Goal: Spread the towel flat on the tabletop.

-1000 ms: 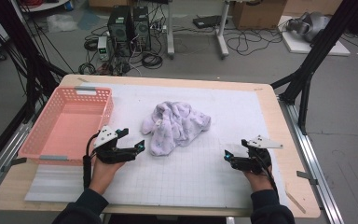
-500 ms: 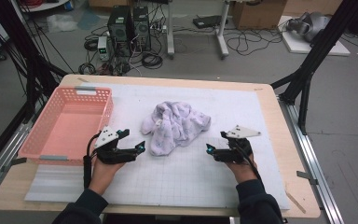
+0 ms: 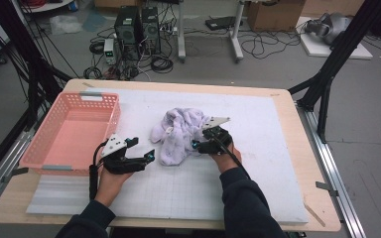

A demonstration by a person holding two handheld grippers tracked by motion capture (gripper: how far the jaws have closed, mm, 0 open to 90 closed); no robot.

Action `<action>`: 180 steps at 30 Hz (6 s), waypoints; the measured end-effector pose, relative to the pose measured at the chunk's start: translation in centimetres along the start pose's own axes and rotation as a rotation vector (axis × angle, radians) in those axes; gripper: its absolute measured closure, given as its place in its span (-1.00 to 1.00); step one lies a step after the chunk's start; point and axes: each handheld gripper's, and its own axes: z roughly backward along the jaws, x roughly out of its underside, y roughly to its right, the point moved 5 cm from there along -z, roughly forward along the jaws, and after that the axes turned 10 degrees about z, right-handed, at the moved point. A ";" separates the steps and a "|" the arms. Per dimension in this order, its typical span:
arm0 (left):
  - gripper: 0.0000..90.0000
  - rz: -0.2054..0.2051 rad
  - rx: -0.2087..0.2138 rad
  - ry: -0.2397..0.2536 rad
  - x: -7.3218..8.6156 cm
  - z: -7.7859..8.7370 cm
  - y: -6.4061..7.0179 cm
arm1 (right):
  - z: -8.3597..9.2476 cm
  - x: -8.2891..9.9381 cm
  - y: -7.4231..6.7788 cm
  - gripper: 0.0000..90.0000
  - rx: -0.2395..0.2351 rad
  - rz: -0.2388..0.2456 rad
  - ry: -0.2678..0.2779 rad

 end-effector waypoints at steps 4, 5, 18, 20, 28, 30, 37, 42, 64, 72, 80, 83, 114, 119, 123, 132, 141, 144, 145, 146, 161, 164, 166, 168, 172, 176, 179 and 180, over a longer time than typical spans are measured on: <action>-0.56 0.002 -0.004 -0.003 0.1 0.0 -0.1 | -1.0 0.3 -0.1 0.60 -0.010 -0.019 -0.032; -0.56 0.001 -0.003 -0.003 0.1 0.0 -0.1 | -1.0 0.3 -0.1 0.60 -0.010 -0.019 -0.032; -0.54 0.013 -0.015 0.009 -0.1 0.2 -0.5 | 8.3 1.6 0.2 0.75 -0.069 0.006 0.079; -0.54 0.013 -0.016 0.011 -0.1 0.1 -0.5 | 9.6 2.3 0.1 0.76 -0.073 0.014 0.084; -0.54 0.018 -0.015 0.010 -0.1 0.1 -0.5 | 13.5 6.5 -0.8 0.77 -0.076 0.018 0.062; -0.54 0.018 -0.017 0.010 -0.1 0.1 -0.5 | 14.5 7.4 -1.0 0.77 -0.094 0.006 0.062; -0.53 0.020 -0.014 0.008 0.0 -0.1 -0.4 | 16.2 9.2 -1.5 0.57 -0.113 0.024 -0.004; -0.53 0.019 -0.012 0.005 0.0 -0.2 -0.2 | 15.7 7.1 -0.2 0.20 -0.032 0.004 0.104; -0.51 0.013 -0.002 -0.008 0.2 -0.4 -0.2 | 0.2 2.0 5.4 0.12 0.002 -0.030 -0.162; -0.51 0.011 -0.001 -0.013 0.3 -0.4 -0.2 | 2.1 2.4 4.7 0.80 -0.060 -0.045 -0.148; -0.44 0.014 0.010 -0.018 0.3 -0.4 -0.1 | 9.1 4.7 3.3 0.82 -0.018 0.011 -0.082; -0.41 0.018 0.017 -0.025 0.4 -0.6 0.0 | 11.0 6.3 2.6 0.82 -0.021 -0.001 -0.063; -0.05 0.120 -0.035 -0.173 -4.1 -11.9 0.0 | 12.9 9.3 4.0 0.15 0.160 -0.093 0.130; -0.14 0.177 -0.075 -0.225 -4.1 -15.3 0.0 | 13.0 9.4 4.2 0.15 0.162 -0.102 0.143; -0.15 0.177 -0.095 -0.282 -3.4 -17.2 0.2 | 13.1 9.4 4.1 0.15 0.157 -0.113 0.149; 0.65 0.004 -0.081 -0.338 -2.4 -18.4 1.6 | 13.0 9.5 4.1 0.13 0.152 -0.112 0.152; 0.84 -0.029 0.005 -0.253 -4.9 -14.3 2.1 | 12.9 9.7 4.2 0.12 0.159 -0.122 0.146; 0.84 -0.003 0.021 -0.210 -5.6 -12.5 1.9 | 12.9 9.7 4.3 0.12 0.163 -0.130 0.145; 0.84 0.013 0.030 -0.190 -5.8 -12.0 1.8 | 12.9 9.7 4.3 0.12 0.165 -0.131 0.144; 0.84 0.031 0.038 -0.173 -6.0 -11.4 1.7 | 12.9 9.7 4.3 0.12 0.166 -0.134 0.144; 0.84 0.163 0.034 -0.082 -5.5 -4.7 -1.0 | 10.4 7.6 6.2 0.09 0.154 -0.145 0.121; 0.84 0.150 0.009 -0.100 -5.1 -4.4 -1.5 | 8.4 7.1 6.5 0.10 0.111 -0.155 0.075; 0.84 0.141 0.002 -0.101 -5.1 -4.4 -1.5 | 7.0 7.1 6.1 0.18 0.034 -0.174 0.042; 0.84 0.119 -0.016 -0.101 -5.2 -4.3 -1.4 | 6.1 7.0 5.2 0.49 -0.031 -0.167 0.020; 0.84 0.079 -0.068 -0.130 -4.8 -4.4 -1.8 | 6.1 6.4 3.1 0.78 -0.126 -0.109 0.025; 0.84 0.069 -0.108 -0.131 -4.7 -4.1 -2.1 | 6.9 6.2 0.9 0.80 -0.246 -0.057 0.048; 0.84 0.085 -0.135 -0.126 -4.4 -3.7 -2.6 | 7.8 5.8 -1.0 0.80 -0.342 -0.010 0.077; 0.84 0.091 -0.139 -0.126 -4.3 -3.6 -2.8 | 8.3 5.6 -1.6 0.80 -0.384 0.003 0.095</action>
